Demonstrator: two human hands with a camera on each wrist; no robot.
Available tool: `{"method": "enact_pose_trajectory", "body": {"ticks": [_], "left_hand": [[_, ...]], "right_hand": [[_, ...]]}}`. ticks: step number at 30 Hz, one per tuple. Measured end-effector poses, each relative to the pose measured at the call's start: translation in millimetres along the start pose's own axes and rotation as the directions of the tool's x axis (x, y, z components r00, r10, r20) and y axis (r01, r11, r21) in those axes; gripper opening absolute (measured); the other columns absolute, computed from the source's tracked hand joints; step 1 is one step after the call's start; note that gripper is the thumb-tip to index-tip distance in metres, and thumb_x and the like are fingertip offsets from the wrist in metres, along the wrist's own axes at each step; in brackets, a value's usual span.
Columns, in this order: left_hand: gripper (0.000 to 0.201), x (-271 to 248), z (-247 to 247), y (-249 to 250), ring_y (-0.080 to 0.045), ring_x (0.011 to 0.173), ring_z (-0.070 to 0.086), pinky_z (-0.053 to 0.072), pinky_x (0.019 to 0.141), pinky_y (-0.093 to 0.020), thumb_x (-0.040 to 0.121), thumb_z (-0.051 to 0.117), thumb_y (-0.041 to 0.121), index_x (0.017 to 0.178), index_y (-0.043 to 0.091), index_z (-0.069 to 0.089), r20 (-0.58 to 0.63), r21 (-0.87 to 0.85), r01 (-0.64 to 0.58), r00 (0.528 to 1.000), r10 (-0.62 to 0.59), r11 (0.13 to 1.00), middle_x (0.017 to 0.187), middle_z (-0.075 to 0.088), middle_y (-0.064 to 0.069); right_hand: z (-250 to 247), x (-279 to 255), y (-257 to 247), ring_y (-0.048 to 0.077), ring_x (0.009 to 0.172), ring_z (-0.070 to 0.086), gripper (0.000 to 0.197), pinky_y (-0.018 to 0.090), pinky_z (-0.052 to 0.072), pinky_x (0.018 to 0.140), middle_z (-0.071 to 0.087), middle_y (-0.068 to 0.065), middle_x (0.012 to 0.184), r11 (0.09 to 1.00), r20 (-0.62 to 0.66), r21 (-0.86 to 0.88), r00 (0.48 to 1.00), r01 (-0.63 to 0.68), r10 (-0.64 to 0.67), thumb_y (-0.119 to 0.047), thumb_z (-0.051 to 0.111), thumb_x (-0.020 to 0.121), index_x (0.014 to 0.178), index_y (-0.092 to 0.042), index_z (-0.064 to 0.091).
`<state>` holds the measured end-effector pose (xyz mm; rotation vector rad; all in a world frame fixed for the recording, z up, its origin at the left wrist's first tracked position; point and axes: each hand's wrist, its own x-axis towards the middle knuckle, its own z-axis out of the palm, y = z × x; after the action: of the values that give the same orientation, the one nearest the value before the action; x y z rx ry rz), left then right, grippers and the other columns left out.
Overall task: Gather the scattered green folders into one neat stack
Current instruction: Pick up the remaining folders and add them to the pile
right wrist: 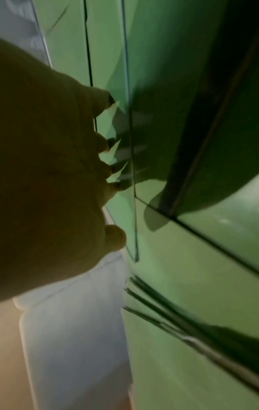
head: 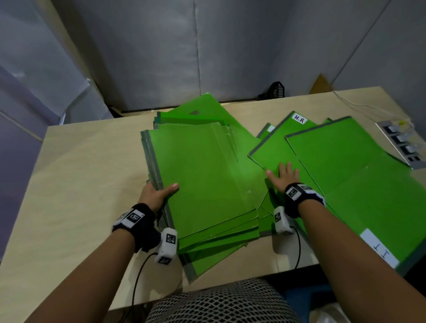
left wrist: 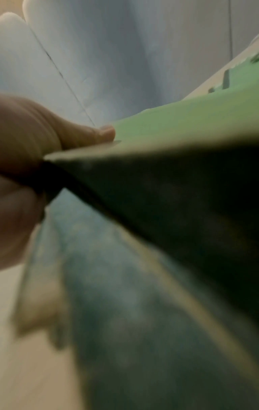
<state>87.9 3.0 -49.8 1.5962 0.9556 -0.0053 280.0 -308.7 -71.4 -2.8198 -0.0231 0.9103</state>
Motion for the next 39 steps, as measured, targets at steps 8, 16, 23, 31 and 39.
{"method": "enact_pose_trajectory", "body": {"ticks": [8, 16, 23, 31, 39], "left_hand": [[0.045, 3.5, -13.2, 4.0, -0.025, 0.076, 0.054, 0.046, 0.071, -0.034, 0.081, 0.076, 0.025, 0.109, -0.001, 0.053, -0.022, 0.094, 0.077, 0.997, -0.075, 0.993, 0.088, 0.059, -0.015], [0.043, -4.0, -17.7, 7.6, -0.018, 0.053, 0.040, 0.036, 0.049, -0.025, 0.084, 0.073, 0.028, 0.104, -0.005, 0.055, -0.063, 0.148, 0.124, 0.991, -0.116, 0.981, 0.063, 0.043, -0.004], [0.038, -1.1, -14.8, -2.3, -0.018, 0.049, 0.037, 0.032, 0.049, -0.022, 0.085, 0.071, 0.027, 0.065, 0.009, 0.045, -0.075, 0.163, 0.156, 0.987, -0.146, 0.974, 0.049, 0.043, -0.002], [0.044, -4.9, -16.1, -3.1, -0.013, 0.043, 0.031, 0.030, 0.039, -0.019, 0.083, 0.073, 0.034, 0.064, 0.010, 0.041, -0.040, 0.194, 0.181, 0.984, -0.176, 0.964, 0.053, 0.032, -0.004], [0.044, -12.0, -14.4, 4.6, -0.015, 0.043, 0.033, 0.032, 0.044, -0.022, 0.084, 0.073, 0.031, 0.062, 0.009, 0.041, -0.048, 0.212, 0.193, 0.981, -0.187, 0.958, 0.051, 0.034, -0.004]], "right_hand": [[23.6, -26.8, -0.4, 0.030, 0.149, -0.005, 0.078, 0.063, 0.011, 0.112, -0.010, -0.001, 0.161, 0.981, -0.009, -0.106, 0.986, 0.163, -0.165, -0.066, 0.029, 0.091, 0.154, -0.026, 0.006], [-8.9, -24.2, 7.3, 0.032, 0.135, 0.034, 0.069, 0.053, 0.036, 0.104, 0.035, 0.011, 0.147, 0.987, -0.259, -0.140, 0.959, 0.078, -0.112, -0.057, 0.048, 0.089, 0.141, -0.013, 0.036], [-24.3, 24.3, 30.5, 0.042, 0.145, 0.007, 0.101, 0.065, 0.019, 0.111, 0.005, 0.023, 0.158, 0.962, -0.230, 0.106, 0.935, -0.253, 0.271, -0.057, 0.062, 0.082, 0.152, -0.010, 0.007], [-12.5, 23.8, 35.1, 0.037, 0.145, 0.013, 0.081, 0.060, 0.025, 0.112, 0.014, 0.019, 0.157, 1.000, -0.185, 0.001, 0.982, -0.028, 0.028, -0.051, 0.056, 0.088, 0.150, -0.012, 0.021], [-6.0, -12.4, 28.5, 0.034, 0.129, 0.043, 0.072, 0.058, 0.040, 0.101, 0.039, 0.012, 0.142, 0.975, -0.138, -0.154, 0.974, 0.160, -0.182, -0.069, 0.042, 0.085, 0.135, -0.017, 0.045]]}}
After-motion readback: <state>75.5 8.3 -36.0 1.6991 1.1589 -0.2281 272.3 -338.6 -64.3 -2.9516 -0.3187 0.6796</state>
